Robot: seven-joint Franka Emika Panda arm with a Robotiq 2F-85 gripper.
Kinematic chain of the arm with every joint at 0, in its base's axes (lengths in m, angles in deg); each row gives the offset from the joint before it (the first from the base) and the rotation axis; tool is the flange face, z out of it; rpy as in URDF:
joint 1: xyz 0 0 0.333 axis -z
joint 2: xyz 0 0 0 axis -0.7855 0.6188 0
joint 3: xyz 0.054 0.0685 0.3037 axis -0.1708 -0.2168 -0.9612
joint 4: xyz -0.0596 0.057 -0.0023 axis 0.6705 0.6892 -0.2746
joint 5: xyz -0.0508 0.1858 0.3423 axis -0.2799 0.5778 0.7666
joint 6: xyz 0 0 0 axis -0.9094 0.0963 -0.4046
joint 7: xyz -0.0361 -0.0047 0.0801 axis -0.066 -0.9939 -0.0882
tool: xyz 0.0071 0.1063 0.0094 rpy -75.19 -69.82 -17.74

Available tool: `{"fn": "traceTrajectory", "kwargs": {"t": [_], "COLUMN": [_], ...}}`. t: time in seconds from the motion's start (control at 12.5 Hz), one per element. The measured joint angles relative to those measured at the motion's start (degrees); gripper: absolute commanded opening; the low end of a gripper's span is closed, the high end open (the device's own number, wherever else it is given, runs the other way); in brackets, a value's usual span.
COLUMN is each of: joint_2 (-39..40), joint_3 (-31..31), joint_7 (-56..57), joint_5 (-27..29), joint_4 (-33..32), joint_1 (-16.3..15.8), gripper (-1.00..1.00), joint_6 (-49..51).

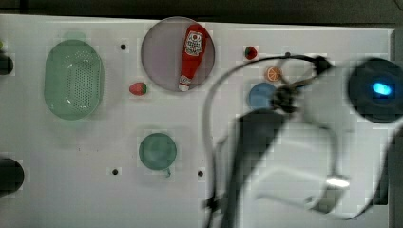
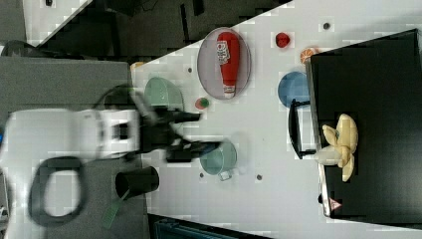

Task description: Pick banana from table and place on oven.

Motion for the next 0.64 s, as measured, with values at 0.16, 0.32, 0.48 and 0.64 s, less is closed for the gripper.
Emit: {"fn": "traceTrajectory", "kwargs": {"t": [0.16,0.32,0.48,0.64], "joint_2": [-4.98,-9.26,-13.81,-16.68], "joint_3": [-6.67,-10.76,-12.88,-13.32], "joint_7": [-12.71,-21.48,-25.14,-26.02], "joint_5": [0.41,0.39,1.28,1.88], "joint_4": [-0.62,-0.56,-2.07,-3.47], "joint_1": [-1.40,-3.74,-4.53,-4.35], "gripper": [1.00,1.00,1.00,1.00], "joint_6": [1.78,1.78,2.31,2.27]}}
